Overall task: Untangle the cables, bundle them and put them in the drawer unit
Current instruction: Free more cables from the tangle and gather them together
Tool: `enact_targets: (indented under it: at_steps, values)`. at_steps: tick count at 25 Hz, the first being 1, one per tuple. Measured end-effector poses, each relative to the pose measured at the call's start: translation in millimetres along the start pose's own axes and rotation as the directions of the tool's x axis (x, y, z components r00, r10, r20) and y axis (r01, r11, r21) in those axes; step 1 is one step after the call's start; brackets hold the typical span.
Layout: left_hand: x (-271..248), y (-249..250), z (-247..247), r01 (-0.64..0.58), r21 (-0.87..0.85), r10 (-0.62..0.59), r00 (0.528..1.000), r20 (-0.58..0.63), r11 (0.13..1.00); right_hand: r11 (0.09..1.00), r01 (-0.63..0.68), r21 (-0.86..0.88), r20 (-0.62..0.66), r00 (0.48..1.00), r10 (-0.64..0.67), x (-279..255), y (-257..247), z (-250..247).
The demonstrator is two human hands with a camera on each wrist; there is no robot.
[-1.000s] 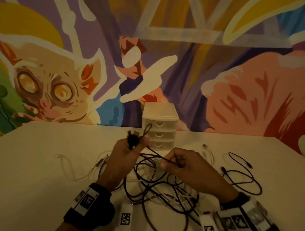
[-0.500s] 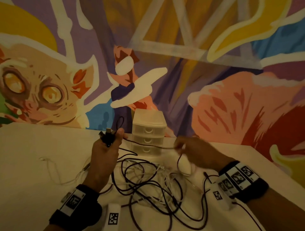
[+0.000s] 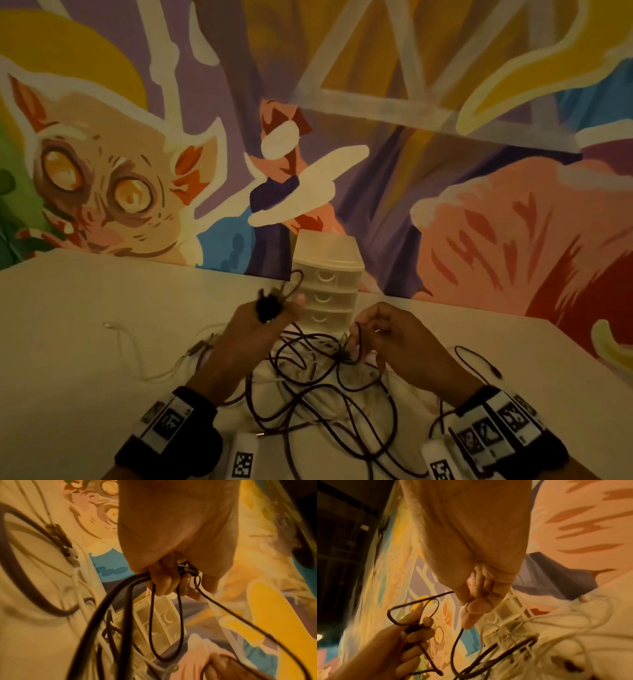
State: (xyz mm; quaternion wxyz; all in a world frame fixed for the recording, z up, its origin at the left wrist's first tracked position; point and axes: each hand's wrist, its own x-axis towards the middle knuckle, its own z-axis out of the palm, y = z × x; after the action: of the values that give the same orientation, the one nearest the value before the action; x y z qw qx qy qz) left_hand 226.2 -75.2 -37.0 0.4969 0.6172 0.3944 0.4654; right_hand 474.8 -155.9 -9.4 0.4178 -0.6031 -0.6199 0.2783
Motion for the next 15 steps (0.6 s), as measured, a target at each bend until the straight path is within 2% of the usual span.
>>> enact_targets:
  at_steps: [2,5,10,15]
  values:
    - [-5,-1,9,-0.038,0.129,0.023,0.993,0.116,0.991,0.996,0.015,0.082,-0.049,0.999,-0.011,-1,-2,12]
    - [-8,-2,12,-0.104,0.193,0.059,0.972,0.229,0.976,0.979,-0.016,0.202,-0.060,0.998,0.028,-5,-4,22]
    - [-6,0,13,-0.074,0.275,-0.005,0.961,0.277,0.959,0.960,-0.008,0.282,-0.079,0.996,0.032,-12,-9,29]
    - [-7,-1,17,-0.033,0.253,-0.049,0.949,0.311,0.967,0.960,0.034,0.279,-0.049,0.999,-0.021,-11,-11,22]
